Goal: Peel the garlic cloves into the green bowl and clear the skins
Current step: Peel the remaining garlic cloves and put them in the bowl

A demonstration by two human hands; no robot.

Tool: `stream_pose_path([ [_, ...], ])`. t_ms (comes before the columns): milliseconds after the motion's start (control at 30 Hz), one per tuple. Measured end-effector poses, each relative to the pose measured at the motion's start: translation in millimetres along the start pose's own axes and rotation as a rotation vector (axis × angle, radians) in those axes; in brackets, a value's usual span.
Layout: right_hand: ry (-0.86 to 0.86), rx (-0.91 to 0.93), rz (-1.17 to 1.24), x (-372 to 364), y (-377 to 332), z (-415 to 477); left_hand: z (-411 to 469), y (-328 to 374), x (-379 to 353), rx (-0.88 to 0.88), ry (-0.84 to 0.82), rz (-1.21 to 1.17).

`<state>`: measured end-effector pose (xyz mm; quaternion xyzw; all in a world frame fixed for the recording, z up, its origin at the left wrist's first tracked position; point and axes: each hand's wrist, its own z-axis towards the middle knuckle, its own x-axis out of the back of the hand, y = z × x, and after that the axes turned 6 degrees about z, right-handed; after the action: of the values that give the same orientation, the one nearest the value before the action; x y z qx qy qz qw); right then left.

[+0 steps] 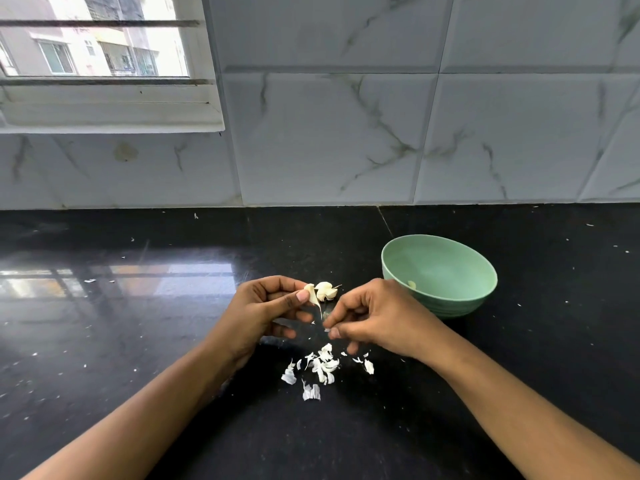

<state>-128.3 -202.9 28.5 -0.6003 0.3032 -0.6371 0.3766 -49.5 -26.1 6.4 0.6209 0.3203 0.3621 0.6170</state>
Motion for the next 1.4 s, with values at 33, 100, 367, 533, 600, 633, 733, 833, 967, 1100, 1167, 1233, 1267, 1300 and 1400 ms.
stream_pose_path([
  [33,0.022,0.010,-0.007,-0.3,0.3,0.3,-0.4,0.4,-0.3,0.002,-0.005,0.002],
  [100,0.056,0.020,-0.044,1.3,1.4,1.5,-0.8,0.9,-0.5,0.004,-0.014,0.010],
  [367,-0.015,-0.044,0.059,-0.5,8.8,3.4,0.1,-0.6,-0.5,0.004,-0.015,0.030],
  [533,0.018,-0.167,0.470,-6.2,3.9,4.7,-0.1,-1.3,0.8,-0.014,-0.022,0.061],
  [600,0.004,-0.179,0.521,-10.3,2.8,4.4,-0.4,-1.1,-0.5,-0.018,-0.032,0.066],
  [633,0.010,-0.179,0.526,-12.5,2.1,4.2,-0.5,-1.4,-0.9,-0.020,-0.036,0.069],
  [733,0.041,-0.180,0.508,-16.5,2.8,5.2,-0.8,-2.6,-1.3,-0.027,-0.034,0.080],
  [833,-0.014,-0.237,0.522,-14.2,3.3,5.1,-1.5,-4.7,-1.2,-0.038,-0.039,0.090],
  [967,-0.127,-0.273,0.475,-8.8,2.9,3.1,-2.2,-4.3,-4.3,-0.038,-0.019,0.023],
  [1100,-0.132,-0.218,0.257,-1.1,2.7,1.7,1.0,0.2,-0.4,-0.002,0.032,-0.092],
  [1167,-0.088,-0.186,0.064,3.5,3.8,1.8,1.5,0.4,0.8,0.000,0.032,-0.096],
  [1233,-0.030,-0.151,-0.006,6.6,4.6,2.3,0.5,-0.7,0.1,-0.006,0.015,-0.072],
  [1267,0.003,-0.128,0.013,7.0,5.1,3.0,0.1,-0.7,-0.6,-0.014,-0.002,-0.054],
  [1300,0.046,-0.111,0.042,7.0,4.8,3.6,-0.1,-0.8,-1.4,-0.024,-0.023,-0.032],
  [1400,0.172,-0.080,0.244,2.8,8.3,6.5,-2.5,-3.0,-4.1,-0.042,-0.079,0.031],
])
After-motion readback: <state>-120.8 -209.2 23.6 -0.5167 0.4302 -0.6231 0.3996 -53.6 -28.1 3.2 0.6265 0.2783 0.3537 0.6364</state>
